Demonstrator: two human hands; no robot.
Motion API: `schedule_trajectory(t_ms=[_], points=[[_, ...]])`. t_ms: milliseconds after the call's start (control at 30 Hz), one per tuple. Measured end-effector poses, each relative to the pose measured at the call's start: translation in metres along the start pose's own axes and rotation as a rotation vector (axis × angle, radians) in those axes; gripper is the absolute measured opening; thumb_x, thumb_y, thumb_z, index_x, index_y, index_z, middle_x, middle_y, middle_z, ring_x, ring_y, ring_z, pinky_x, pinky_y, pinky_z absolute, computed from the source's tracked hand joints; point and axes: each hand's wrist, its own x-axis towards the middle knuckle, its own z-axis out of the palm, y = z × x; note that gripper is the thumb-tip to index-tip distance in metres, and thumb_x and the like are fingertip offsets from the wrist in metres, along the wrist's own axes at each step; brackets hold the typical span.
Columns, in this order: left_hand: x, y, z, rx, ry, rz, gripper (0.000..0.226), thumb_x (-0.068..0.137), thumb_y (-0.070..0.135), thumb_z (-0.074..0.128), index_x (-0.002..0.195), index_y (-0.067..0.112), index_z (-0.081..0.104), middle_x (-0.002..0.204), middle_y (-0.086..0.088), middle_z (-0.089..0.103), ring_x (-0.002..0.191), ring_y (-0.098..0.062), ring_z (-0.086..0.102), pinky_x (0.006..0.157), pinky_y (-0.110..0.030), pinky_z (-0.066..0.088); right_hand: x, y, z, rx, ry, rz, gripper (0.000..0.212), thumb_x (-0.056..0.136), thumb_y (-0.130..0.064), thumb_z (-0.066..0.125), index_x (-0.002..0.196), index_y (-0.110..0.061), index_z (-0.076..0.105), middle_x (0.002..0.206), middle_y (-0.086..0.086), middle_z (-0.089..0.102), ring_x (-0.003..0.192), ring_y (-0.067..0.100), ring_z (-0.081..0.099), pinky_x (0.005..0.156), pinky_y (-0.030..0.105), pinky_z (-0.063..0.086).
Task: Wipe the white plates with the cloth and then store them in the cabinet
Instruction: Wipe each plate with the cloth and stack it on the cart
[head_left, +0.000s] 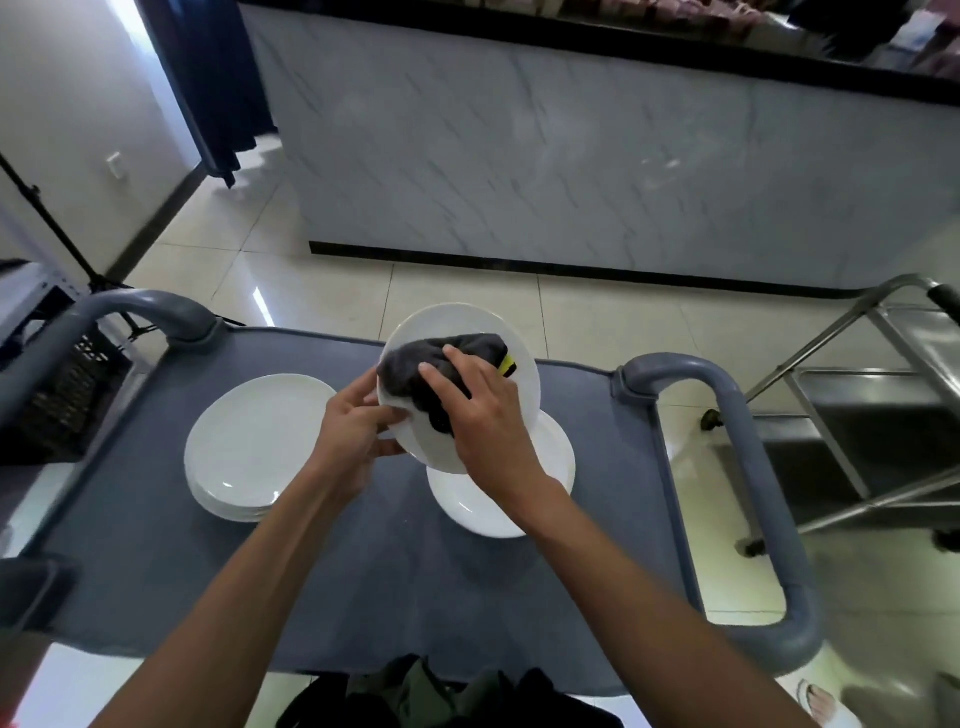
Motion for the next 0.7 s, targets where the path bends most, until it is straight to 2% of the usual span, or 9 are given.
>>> schedule_trajectory(t_ms=[100,233,367,533,600,700], points=[[0.002,0.007,-0.008,-0.022,-0.027,-0.007,0.06,0.088,-0.011,0.056,0.129,0.029,0.067,0.118,-0.011,0.073,0.1,-0.036,0.071,0.078,-0.057,0.06,0.001,-0.01,0.005,-0.071,0.047,0.004,0.06,0.086,-0.008,0.063,0.143,-0.021,0.05,0.151,0.013,0.042,0.139,0.03,0.04,0.111,0.048,0.028],[0.004,0.015,-0.02,-0.036,-0.094,-0.011,0.06,0.087,-0.012,0.054,0.132,0.026,0.065,0.118,-0.014,0.072,0.099,-0.036,0.071,0.077,-0.053,0.059,0.008,-0.015,0.01,-0.115,0.074,-0.025,0.054,0.092,-0.017,0.063,0.144,-0.02,0.048,0.153,0.015,0.04,0.145,0.031,0.034,0.119,0.059,0.018],[0.008,0.021,-0.035,0.008,-0.166,-0.016,0.061,0.089,-0.011,0.053,0.136,0.026,0.062,0.12,-0.013,0.071,0.106,-0.035,0.07,0.081,-0.056,0.059,0.012,-0.018,0.013,-0.108,0.076,-0.032,0.048,0.096,-0.021,0.054,0.144,-0.018,0.049,0.151,0.017,0.042,0.143,0.033,0.036,0.119,0.06,0.019],[0.01,0.022,-0.046,0.008,-0.223,-0.054,0.063,0.085,-0.015,0.053,0.13,0.027,0.067,0.112,-0.012,0.074,0.093,-0.03,0.072,0.065,-0.041,0.058,0.026,-0.022,0.014,-0.158,0.081,0.007,0.05,0.096,-0.02,0.056,0.145,-0.023,0.047,0.148,0.016,0.043,0.138,0.034,0.04,0.12,0.058,0.016],[0.01,0.024,-0.051,0.022,-0.251,-0.069,0.065,0.085,-0.014,0.053,0.13,0.03,0.067,0.112,-0.011,0.074,0.089,-0.026,0.072,0.063,-0.038,0.057,0.034,-0.024,0.011,-0.192,0.071,0.048,0.051,0.096,-0.019,0.055,0.146,-0.025,0.045,0.149,0.014,0.041,0.137,0.033,0.039,0.117,0.062,0.018],[0.012,0.024,-0.058,0.015,-0.261,-0.073,0.066,0.085,-0.014,0.054,0.131,0.031,0.066,0.116,-0.012,0.073,0.094,-0.029,0.071,0.066,-0.04,0.058,0.044,-0.027,0.007,-0.239,0.057,0.114,0.051,0.094,-0.014,0.057,0.144,-0.025,0.05,0.146,0.015,0.044,0.134,0.034,0.043,0.113,0.064,0.024]])
